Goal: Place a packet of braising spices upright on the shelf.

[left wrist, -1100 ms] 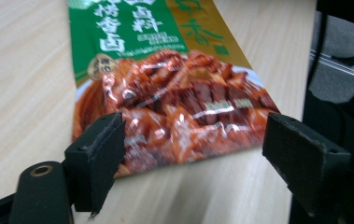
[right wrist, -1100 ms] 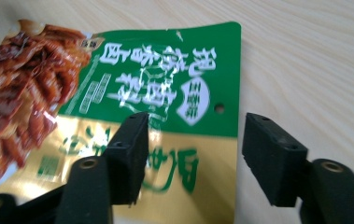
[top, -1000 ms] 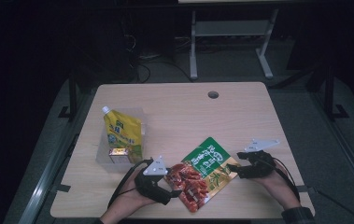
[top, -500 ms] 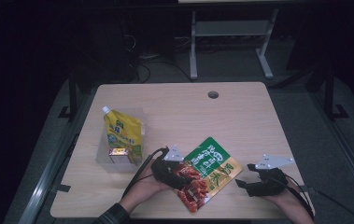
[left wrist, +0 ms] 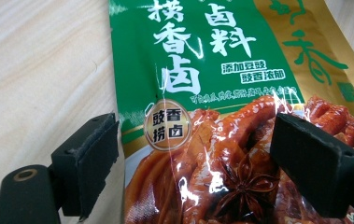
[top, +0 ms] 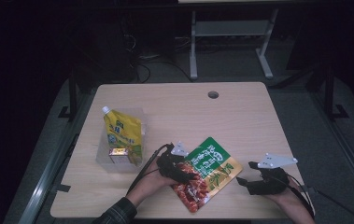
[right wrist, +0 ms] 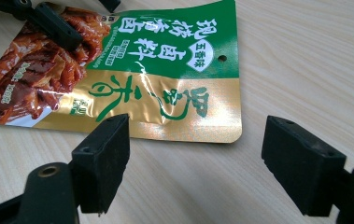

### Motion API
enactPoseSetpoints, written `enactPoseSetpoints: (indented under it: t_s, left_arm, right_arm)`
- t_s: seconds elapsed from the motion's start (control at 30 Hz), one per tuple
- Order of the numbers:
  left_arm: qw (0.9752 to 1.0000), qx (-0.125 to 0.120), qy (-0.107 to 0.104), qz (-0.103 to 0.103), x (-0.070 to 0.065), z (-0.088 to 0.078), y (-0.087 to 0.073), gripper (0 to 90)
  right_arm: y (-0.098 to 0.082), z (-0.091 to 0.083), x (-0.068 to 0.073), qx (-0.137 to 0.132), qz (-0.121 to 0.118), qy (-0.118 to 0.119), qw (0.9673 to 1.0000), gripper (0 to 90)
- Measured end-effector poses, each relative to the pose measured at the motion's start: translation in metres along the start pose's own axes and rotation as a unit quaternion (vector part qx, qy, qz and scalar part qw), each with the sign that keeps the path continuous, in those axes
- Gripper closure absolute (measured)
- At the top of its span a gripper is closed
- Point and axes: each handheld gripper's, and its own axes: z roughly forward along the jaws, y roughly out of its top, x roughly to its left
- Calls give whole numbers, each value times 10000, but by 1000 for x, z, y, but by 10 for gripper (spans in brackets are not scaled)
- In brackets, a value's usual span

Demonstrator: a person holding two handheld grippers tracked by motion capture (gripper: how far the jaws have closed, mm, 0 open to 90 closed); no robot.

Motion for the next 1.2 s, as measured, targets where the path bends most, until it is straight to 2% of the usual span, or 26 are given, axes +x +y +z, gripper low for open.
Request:
enactPoseSetpoints:
  t_s: [0.03, 0.13, 0.27, 0.53, 0.73, 0.9, 0.97, 1.13, 1.17, 1.2]
  left_arm:
    - [9999, 50, -21, 92, 1, -1, 0, 146]
    - [9998, 137, -20, 119, -1, -1, 1, 163]
    - [9991, 361, -4, 208, -5, -3, 5, 237]
    - [9972, 608, 138, 422, -13, -3, 14, 515]
    - [9961, 740, 219, 417, -15, -2, 19, 771]
    - [9962, 699, 240, 453, -16, -2, 20, 851]
    - [9970, 614, 210, 412, -15, -2, 19, 882]
    - [9996, 278, -69, 39, -5, -5, 14, 895]
    - [9998, 189, -71, -33, -5, -7, 14, 896]
    - [9999, 132, -33, -20, -4, -9, 14, 897]
  right_arm:
    - [0, 0, 0, -4, -7, -5, 10000, 232]
    - [1, -2, 0, -46, -2, -35, 10000, 232]
    - [2, -2, -1, -95, -23, -54, 9999, 234]
    - [3, -4, 0, -148, -18, -59, 9999, 236]
    - [3, -5, -2, -200, -40, -96, 9997, 235]
    - [3, -6, -2, -182, -8, -106, 9998, 235]
    - [3, -6, -2, -180, 10, -98, 9998, 233]
    - [4, -9, -4, -217, 109, -113, 9996, 229]
    - [4, -9, -4, -228, 129, -113, 9996, 227]
    - [4, -9, -4, -230, 150, -100, 9996, 227]
